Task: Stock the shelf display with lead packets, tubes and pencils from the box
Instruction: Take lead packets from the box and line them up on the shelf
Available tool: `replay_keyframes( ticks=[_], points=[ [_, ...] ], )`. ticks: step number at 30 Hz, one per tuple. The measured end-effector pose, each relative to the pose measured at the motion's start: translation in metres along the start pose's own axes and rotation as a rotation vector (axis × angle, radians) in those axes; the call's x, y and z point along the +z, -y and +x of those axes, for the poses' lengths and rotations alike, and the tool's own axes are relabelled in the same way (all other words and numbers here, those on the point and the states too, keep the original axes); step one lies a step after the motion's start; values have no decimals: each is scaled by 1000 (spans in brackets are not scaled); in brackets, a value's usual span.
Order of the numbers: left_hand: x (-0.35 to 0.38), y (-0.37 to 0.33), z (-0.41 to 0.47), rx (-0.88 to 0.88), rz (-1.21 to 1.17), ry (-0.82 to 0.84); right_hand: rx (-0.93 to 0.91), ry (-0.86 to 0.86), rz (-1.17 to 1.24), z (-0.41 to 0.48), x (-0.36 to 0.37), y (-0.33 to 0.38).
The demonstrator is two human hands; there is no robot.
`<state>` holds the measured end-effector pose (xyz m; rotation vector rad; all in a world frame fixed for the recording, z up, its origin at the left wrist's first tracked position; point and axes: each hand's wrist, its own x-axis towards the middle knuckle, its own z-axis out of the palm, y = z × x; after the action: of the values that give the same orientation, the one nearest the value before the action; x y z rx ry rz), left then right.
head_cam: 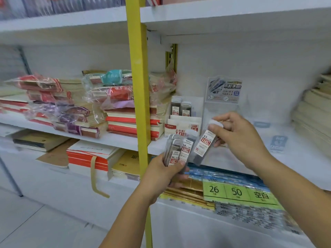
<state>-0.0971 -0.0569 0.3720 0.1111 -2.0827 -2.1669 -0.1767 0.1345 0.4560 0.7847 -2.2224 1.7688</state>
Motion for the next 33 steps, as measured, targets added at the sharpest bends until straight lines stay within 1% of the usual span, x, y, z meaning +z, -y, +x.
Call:
replay_keyframes(
  ticks=[4,7,9,13,18,22,27,29,30,32,33],
  points=[
    [-17,-10,11,73,-4,-89,-175,-76,-27,52,2,32],
    [-23,-15,19,106,-48,-134,-299,-94,-147,82,11,44],
    [-27,-17,23,126,-69,-154,-342,-78,-252,98,19,45],
    [-30,-19,32,150,-111,-169,-379,-19,-537,120,34,33],
    [-30,-17,36,146,-130,-171,-356,15,-654,141,37,14],
    [-33,-15,37,153,-105,-160,-357,23,-898,151,37,1],
    [-37,-18,35,153,-107,-166,-330,15,-1065,151,38,-1],
    [-37,-19,34,152,-102,-166,-369,-8,-1071,145,40,2],
    [-37,-19,34,151,-98,-165,-410,-32,-1027,138,42,6],
    [-36,-20,32,153,-91,-163,-451,-29,-821,116,48,16],
    [-35,-21,31,156,-91,-158,-428,22,-686,103,51,21]
  ],
)
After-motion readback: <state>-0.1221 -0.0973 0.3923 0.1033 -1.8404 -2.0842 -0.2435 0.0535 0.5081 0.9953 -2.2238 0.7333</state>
